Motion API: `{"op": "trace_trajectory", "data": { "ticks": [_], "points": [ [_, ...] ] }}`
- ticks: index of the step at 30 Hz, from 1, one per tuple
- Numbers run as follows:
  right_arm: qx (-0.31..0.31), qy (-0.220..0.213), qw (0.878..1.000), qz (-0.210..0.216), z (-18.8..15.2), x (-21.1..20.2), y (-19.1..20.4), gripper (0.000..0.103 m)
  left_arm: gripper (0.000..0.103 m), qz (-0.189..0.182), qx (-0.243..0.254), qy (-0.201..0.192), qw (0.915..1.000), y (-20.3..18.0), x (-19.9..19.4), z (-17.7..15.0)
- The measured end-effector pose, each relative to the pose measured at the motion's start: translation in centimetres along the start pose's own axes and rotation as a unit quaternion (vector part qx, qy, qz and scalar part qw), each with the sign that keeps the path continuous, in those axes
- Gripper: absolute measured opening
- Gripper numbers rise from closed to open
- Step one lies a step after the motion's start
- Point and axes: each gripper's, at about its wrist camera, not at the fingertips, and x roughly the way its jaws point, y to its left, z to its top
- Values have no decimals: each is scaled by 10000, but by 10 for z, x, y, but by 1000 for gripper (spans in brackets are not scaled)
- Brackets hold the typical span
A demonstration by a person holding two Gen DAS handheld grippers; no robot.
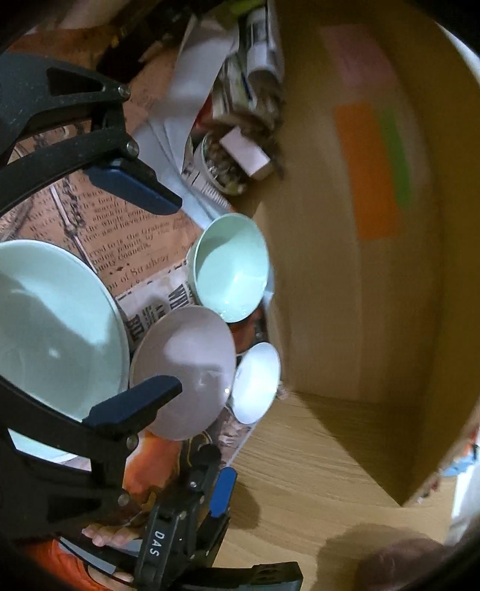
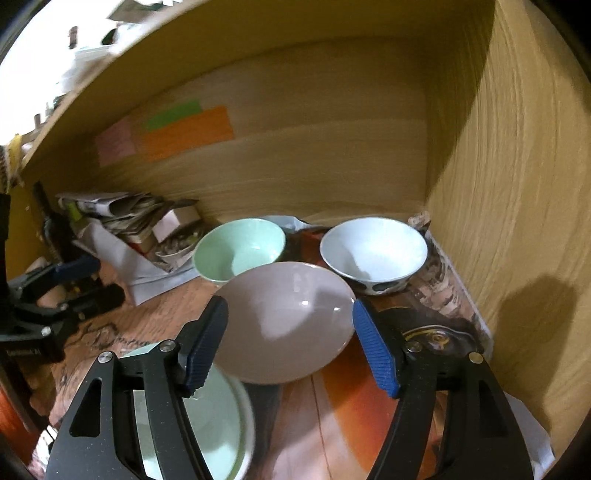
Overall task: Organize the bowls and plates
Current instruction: 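Move the left tool to the mauve bowl and grip its rim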
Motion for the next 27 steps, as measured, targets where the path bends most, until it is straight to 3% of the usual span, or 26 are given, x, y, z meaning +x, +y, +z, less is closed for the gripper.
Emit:
{"op": "trace_trajectory", "data": {
  "ticks": [7, 14, 17, 19, 27],
  "points": [
    [233, 345, 9990, -140, 3, 38, -24, 67, 88, -132, -59, 503, 9986, 4, 46, 4],
    [386, 684, 9967, -215, -2, 67, -41, 64, 66, -248, -41, 943, 9952, 5, 81, 2],
    [446, 822, 9955, -144, -5, 76, -45, 58, 57, -292, -116, 1116, 9933, 7, 93, 0],
    [449, 877, 9950, -134, -7, 79, -46, 49, 51, -371, -184, 1256, 9912, 8, 102, -1],
    [541, 1160, 9918, 66, -15, 91, -50, 24, 37, -701, -290, 1475, 9862, 8, 110, 2]
  ]
}}
